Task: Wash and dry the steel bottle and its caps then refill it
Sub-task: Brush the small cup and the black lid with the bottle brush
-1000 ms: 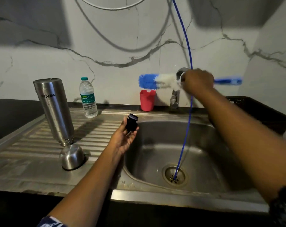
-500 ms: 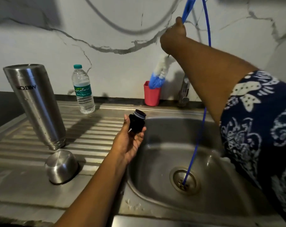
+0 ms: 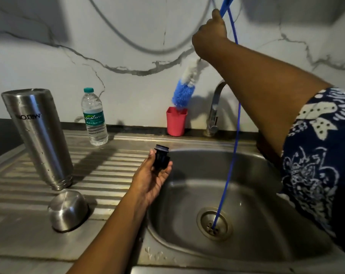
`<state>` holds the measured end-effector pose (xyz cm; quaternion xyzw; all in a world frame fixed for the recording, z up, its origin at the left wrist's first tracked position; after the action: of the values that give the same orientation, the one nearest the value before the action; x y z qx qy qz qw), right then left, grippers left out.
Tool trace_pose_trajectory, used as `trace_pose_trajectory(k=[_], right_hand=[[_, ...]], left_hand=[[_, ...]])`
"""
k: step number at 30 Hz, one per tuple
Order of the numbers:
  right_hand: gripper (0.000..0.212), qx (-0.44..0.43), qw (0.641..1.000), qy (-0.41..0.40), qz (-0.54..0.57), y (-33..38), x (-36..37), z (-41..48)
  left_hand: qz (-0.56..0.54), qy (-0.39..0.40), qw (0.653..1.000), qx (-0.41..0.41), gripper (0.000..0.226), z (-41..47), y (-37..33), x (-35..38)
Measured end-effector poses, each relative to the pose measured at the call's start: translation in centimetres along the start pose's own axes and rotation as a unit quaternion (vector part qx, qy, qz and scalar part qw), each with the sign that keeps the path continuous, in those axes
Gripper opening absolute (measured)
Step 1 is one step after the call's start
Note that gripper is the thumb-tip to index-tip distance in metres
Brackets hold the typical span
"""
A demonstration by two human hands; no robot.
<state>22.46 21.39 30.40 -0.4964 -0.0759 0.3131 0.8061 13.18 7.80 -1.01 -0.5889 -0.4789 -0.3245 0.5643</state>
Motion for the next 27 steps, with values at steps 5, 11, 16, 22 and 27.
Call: trace_pose_trajectory(k=[5, 11, 16, 22, 27], right_hand=[[0.020, 0.077, 0.995, -0.003, 0.069, -5.4, 0.9, -4.1], [0.017, 0.133, 0.948, 0.042, 0.285, -8.5, 6.6, -13.1], [0.017, 0.135, 0.821, 0.067, 0.550, -4.6, 10.6, -23.5], [0.028, 0.121, 0.786, 0.010, 0.606, 1.4, 13.4, -28.9], [0.038, 0.098, 0.785, -0.018, 0.611, 4.3, 15.3, -30.9]], left_hand=[[-0.007, 0.029, 1.000, -0.010, 0.071, -1.0, 0.0, 1.2], [-0.005, 0.043, 0.999, -0.009, 0.071, -1.5, 0.6, 1.5], [0.036, 0.028, 0.999, 0.012, 0.068, -1.5, 0.7, 1.3], [0.059, 0.023, 0.997, 0.031, 0.089, -1.6, 0.8, 1.3], [0.064, 0.036, 0.997, 0.028, 0.092, -1.1, 0.9, 1.0]])
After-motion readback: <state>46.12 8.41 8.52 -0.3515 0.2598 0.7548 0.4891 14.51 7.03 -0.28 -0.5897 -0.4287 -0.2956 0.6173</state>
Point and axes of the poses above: each hand's wrist, its own z-axis towards the middle knuckle, its own x-axis out of the palm, y = z × x, the point moved 5 cm from there along z, towards the middle knuckle, and after that the axes turned 15 degrees about -z, right-handed, at the moved point
